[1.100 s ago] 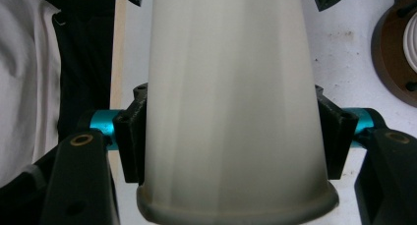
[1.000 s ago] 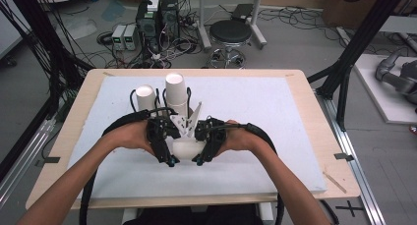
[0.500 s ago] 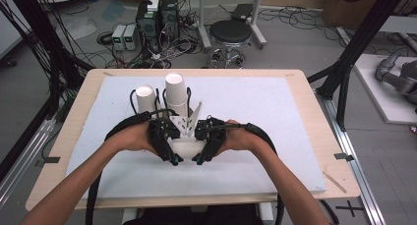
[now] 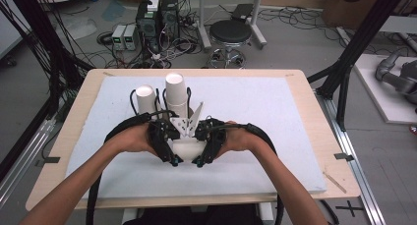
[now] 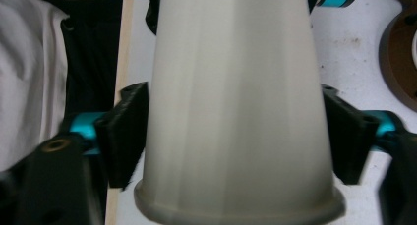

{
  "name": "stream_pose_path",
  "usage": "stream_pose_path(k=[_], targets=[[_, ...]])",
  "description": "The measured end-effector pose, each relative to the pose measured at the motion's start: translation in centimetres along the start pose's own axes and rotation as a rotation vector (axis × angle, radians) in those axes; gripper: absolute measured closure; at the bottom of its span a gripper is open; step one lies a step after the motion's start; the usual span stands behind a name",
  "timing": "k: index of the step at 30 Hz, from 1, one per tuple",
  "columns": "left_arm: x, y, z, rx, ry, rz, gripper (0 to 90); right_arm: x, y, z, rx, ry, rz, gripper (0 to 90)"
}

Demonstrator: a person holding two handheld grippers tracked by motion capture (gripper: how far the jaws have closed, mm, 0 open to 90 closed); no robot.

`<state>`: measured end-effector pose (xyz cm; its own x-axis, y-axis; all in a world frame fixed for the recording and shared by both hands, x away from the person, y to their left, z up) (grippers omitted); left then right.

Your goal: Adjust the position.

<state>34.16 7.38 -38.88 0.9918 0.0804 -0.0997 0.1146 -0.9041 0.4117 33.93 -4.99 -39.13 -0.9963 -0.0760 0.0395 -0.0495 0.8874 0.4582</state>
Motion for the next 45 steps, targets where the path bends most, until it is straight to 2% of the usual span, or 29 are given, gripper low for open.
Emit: stream_pose_path(k=[1,5,6,10,19,24,34,38,41,45], targets=[[-0.3,0.1,0.2,-0.029,-0.008,-0.036,35.0,-0.5,-0.2,-0.2,0.006,-0.005,-0.058,18.3],[-0.4,0.0,0.2,-0.033,-0.012,-0.047,35.0,-0.8,-0.1,-0.7,-0.031,-0.024,-0.051,17.4],[-0.3,0.0,0.1,-0.030,-0.009,-0.038,35.0,-0.8,-0.1,-0.8,-0.032,-0.031,-0.051,16.8],[-0.3,-0.1,0.3,-0.034,-0.009,-0.042,35.0,-0.9,0.1,-1.2,-0.071,-0.040,-0.063,16.8],[-0.6,-0.2,1.0,-0.029,-0.019,-0.033,35.1,-1.0,0.4,-2.2,-0.126,-0.051,-0.045,14.7],[-0.7,-0.4,1.4,-0.023,-0.019,-0.031,35.0,-1.1,0.6,-2.9,-0.179,-0.062,-0.047,14.7],[-0.7,-0.2,1.3,-0.032,-0.014,-0.028,35.1,-0.9,0.8,-3.6,-0.212,-0.063,-0.050,14.7],[-0.7,-0.2,1.2,-0.061,-0.009,-0.034,35.1,-0.8,0.8,-3.9,-0.228,-0.064,-0.051,14.7],[-1.0,-0.4,1.2,-0.121,-0.024,-0.057,35.1,-0.8,0.7,-4.3,-0.249,-0.070,-0.047,14.7],[-0.9,-0.9,1.0,-0.190,-0.020,-0.083,35.2,-0.7,0.4,-5.0,-0.284,-0.077,-0.052,14.7]])
Point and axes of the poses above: each handheld gripper's, and its own axes: z roughly forward along the jaws, y roughly out of its top, x roughly to its left, the point moved 5 cm from there along z, roughly forward along the jaws, and after that the axes turned 5 degrees about -z, right-handed, at the moved point
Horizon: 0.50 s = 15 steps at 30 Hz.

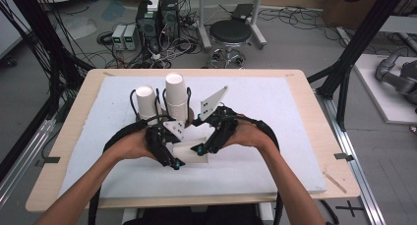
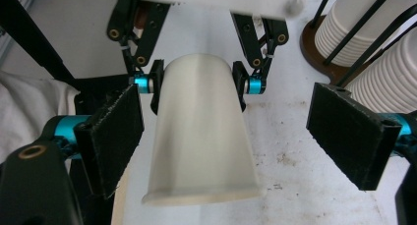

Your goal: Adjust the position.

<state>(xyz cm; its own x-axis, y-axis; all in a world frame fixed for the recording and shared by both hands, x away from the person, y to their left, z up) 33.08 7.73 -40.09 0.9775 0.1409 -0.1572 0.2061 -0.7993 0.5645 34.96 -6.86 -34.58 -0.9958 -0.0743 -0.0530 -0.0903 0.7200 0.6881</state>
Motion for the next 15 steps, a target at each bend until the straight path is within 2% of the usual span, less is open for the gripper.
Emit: stream_pose_path(k=[9,11,13,14,15], targets=[[0.2,-1.1,-1.6,-0.138,0.004,-0.003,35.1,-0.1,-0.8,-1.5,-0.080,-0.023,0.019,14.6],[0.2,-1.3,-1.8,-0.188,0.016,-0.005,35.1,-0.1,-1.0,-1.7,-0.103,-0.027,0.029,14.6],[0.3,-1.6,-2.0,-0.216,0.017,-0.011,35.2,-0.1,-1.2,-1.8,-0.122,-0.029,0.033,14.6],[0.4,-1.7,-2.2,-0.255,0.020,-0.008,35.1,-0.1,-1.3,-1.9,-0.131,-0.033,0.034,14.6],[0.5,-1.9,-2.2,-0.271,0.018,-0.009,35.2,0.0,-1.4,-2.0,-0.138,-0.037,0.039,14.6]])
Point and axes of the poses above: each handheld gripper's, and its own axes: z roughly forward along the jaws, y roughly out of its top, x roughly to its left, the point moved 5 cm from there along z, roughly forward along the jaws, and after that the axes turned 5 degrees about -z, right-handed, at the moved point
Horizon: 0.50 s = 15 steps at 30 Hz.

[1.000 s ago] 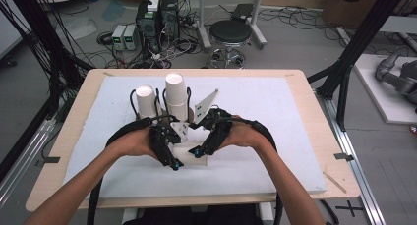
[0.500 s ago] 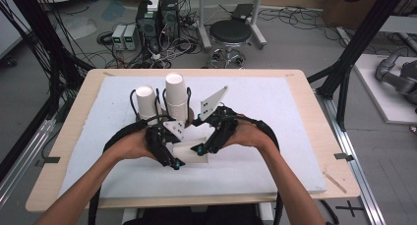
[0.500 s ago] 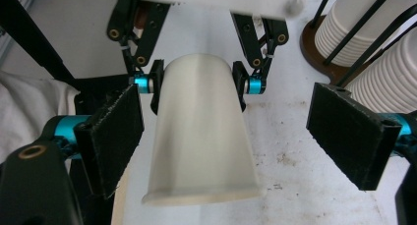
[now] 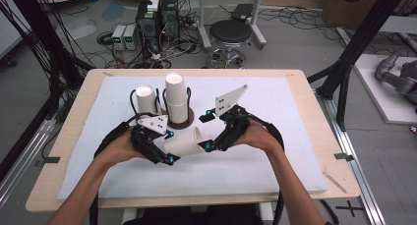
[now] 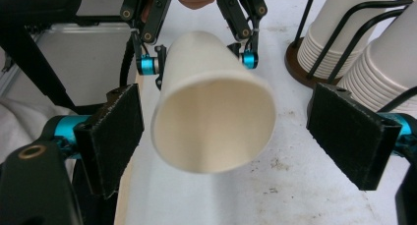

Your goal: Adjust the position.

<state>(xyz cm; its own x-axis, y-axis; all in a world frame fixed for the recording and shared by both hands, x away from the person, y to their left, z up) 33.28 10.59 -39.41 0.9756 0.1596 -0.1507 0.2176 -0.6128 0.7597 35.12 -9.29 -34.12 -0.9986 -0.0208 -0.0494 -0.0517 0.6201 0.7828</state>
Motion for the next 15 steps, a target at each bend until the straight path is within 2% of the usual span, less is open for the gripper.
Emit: stream_pose_path(k=[2,5,12,13,15], targets=[[0.1,-0.2,-0.1,-0.047,0.008,-0.001,35.2,0.1,-0.2,-0.3,-0.025,-0.003,0.009,14.6],[0.3,-0.5,-0.2,-0.128,0.003,-0.016,35.3,0.1,-0.7,-0.8,-0.092,0.017,0.044,13.6],[0.4,-0.9,-0.1,-0.277,-0.008,-0.033,35.2,-0.2,-2.2,-1.6,-0.181,-0.012,0.090,13.7],[0.4,-1.0,0.0,-0.302,0.008,-0.025,35.2,-0.2,-2.3,-1.6,-0.197,-0.007,0.092,13.7],[0.3,-1.1,0.1,-0.343,-0.013,-0.024,35.2,-0.2,-2.7,-1.7,-0.228,-0.029,0.105,13.9]])
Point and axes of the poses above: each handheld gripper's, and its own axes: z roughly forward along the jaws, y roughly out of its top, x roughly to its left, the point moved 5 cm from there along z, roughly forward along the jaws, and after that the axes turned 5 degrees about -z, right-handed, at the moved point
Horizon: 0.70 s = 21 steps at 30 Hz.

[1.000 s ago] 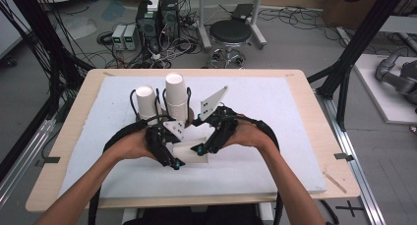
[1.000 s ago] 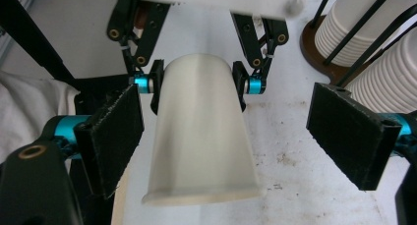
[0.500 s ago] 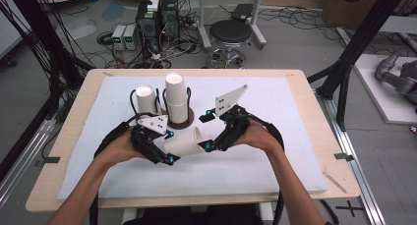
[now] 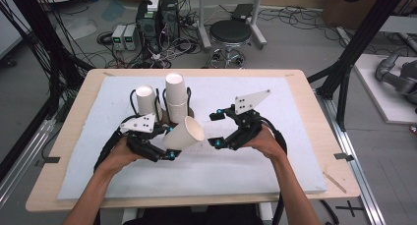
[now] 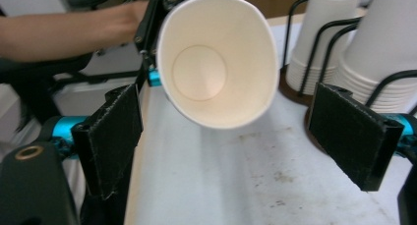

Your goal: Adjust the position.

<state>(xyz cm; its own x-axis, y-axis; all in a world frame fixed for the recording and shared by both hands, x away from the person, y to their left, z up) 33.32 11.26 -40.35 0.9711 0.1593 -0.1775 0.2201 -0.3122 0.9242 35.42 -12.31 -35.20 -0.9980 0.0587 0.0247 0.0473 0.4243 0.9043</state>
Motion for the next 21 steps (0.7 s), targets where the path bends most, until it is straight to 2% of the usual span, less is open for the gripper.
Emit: stream_pose_path(k=[1,2,4,7,11,21], targets=[[0.0,-0.1,0.0,-0.023,0.010,0.005,35.2,0.0,-0.2,0.0,-0.012,0.002,0.008,13.9],[0.0,-0.2,0.0,-0.036,0.001,0.000,35.2,0.0,-0.5,-0.1,-0.018,-0.001,0.014,13.9],[0.0,-0.4,0.1,-0.047,0.013,-0.001,35.1,0.0,-0.9,0.0,-0.032,-0.015,0.014,14.5],[0.1,-0.6,0.1,-0.064,0.009,-0.010,35.2,0.0,-1.6,0.2,-0.038,-0.024,0.022,14.5],[0.0,-0.6,0.0,-0.090,0.003,-0.013,35.1,0.0,-2.2,0.4,-0.042,-0.018,0.039,14.5],[-0.1,-0.5,-0.1,-0.135,0.003,-0.005,35.1,0.1,-2.3,0.8,-0.046,0.004,0.045,14.5]])
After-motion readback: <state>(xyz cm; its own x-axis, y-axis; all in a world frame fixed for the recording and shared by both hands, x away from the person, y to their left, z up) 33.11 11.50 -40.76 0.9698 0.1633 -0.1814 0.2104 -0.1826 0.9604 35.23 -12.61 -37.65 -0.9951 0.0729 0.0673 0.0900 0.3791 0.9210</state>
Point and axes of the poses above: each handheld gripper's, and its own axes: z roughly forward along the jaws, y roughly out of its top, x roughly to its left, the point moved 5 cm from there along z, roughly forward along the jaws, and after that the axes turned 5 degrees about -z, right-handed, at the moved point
